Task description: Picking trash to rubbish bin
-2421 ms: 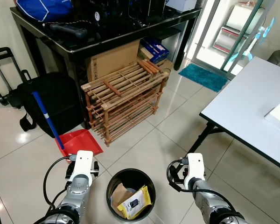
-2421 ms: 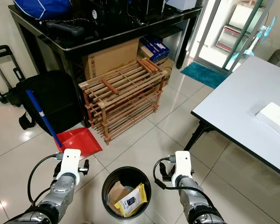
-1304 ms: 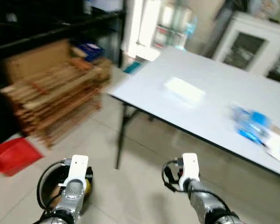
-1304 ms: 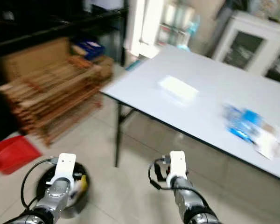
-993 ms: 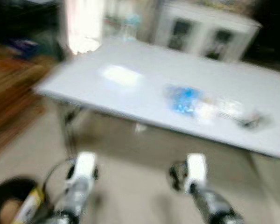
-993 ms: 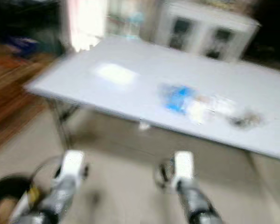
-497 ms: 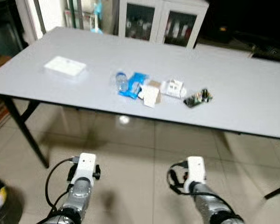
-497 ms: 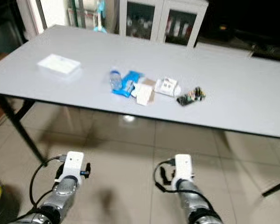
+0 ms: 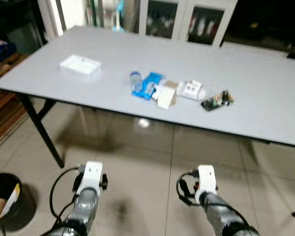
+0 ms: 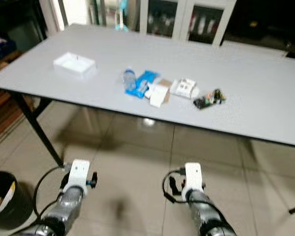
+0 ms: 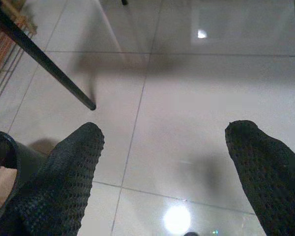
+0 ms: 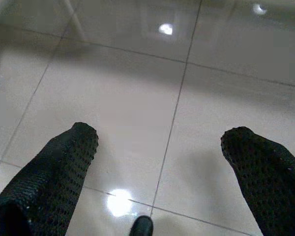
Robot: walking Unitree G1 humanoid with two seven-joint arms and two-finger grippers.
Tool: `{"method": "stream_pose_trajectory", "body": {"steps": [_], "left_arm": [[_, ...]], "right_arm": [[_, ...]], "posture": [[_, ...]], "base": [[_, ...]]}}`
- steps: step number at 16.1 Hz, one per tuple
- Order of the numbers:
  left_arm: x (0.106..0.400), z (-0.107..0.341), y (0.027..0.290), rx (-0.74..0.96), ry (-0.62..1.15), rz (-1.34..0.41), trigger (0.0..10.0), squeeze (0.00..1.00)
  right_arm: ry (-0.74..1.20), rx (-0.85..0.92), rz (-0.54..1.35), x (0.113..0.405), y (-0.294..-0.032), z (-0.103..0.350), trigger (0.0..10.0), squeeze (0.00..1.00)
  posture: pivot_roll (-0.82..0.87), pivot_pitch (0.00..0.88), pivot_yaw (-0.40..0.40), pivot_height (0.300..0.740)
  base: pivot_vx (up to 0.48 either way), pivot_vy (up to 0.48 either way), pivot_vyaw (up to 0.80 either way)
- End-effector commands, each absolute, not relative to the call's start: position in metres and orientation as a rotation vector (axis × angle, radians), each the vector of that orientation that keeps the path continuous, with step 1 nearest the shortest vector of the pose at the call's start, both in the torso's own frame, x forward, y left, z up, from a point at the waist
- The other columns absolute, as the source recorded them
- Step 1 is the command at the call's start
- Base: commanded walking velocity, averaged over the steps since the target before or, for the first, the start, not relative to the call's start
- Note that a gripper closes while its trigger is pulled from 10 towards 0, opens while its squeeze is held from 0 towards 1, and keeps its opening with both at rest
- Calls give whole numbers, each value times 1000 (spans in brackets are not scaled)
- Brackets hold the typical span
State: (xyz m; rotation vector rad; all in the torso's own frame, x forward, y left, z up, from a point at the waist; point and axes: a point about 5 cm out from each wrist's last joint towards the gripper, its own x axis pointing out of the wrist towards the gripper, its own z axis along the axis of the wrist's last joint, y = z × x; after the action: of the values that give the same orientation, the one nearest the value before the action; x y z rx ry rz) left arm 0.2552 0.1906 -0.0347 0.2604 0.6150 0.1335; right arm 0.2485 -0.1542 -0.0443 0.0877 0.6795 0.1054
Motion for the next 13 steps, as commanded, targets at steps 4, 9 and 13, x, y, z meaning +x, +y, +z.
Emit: {"method": "stream_pose_trajectory", "body": {"steps": [4,9,13], "left_arm": [[265,-25,187,291,550,105,10000,0],[281,-5,188,324,396,107,10000,0],[289,19,191,345,225,124,10000,0]], "right_arm": [[664,57,90,251,-160,-42,10000,0],[564,21,62,260,-170,-30,10000,0],[418,-30,65,270,-175,-12,10000,0]], "posture": [[8,35,-100,740],[6,35,-96,740],[0,37,-90,740]], "base": [[0,0,0],[0,0,0],[0,0,0]]}}
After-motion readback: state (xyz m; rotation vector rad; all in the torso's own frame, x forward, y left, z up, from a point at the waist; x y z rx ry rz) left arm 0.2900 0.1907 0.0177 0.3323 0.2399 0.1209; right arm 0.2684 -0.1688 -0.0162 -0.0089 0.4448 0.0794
